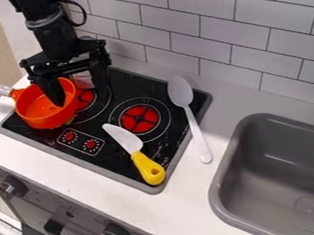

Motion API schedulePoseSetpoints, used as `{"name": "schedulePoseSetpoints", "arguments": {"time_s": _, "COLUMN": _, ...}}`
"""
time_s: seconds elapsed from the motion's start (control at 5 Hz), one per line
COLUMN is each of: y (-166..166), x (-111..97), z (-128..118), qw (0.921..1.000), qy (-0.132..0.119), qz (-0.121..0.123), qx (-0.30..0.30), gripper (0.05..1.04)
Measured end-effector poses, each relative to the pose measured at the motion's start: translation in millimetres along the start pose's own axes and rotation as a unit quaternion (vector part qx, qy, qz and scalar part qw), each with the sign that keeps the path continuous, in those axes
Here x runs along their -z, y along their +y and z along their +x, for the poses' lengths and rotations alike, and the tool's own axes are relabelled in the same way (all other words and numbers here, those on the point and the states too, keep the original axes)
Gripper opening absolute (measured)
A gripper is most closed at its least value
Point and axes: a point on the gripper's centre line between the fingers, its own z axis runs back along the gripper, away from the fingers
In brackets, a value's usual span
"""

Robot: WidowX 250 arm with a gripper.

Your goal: The toy knife was taken and placed in the toy cooking set.

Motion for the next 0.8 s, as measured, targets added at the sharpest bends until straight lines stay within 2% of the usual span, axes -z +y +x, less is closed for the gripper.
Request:
{"name": "schedulePoseSetpoints", "arguments": {"time_s": 0.2, "y": -0.3, "x": 6.3, "z": -4.0, "qw": 0.9999, "qy": 0.013, "qz": 0.0, "qx": 0.0, "gripper": 0.996}}
{"name": "schedulePoseSetpoints", "arguments": {"time_s": 0.4, "y": -13.8, "x": 18.8, "z": -23.1, "qw": 0.999, "qy": 0.042, "qz": -0.008, "qx": 0.014, "gripper": 0.996}}
{"name": "schedulePoseSetpoints", "arguments": {"time_s": 0.6, "y": -29.6, "x": 27.4, "z": -42.7, "qw": 0.9986, "qy": 0.051, "qz": -0.007, "qx": 0.011, "gripper": 0.996}}
{"name": "schedulePoseSetpoints", "arguments": {"time_s": 0.8, "y": -46.8, "x": 40.7, "z": -57.6, "qw": 0.9985, "qy": 0.05, "qz": -0.015, "qx": -0.016, "gripper": 0.996}}
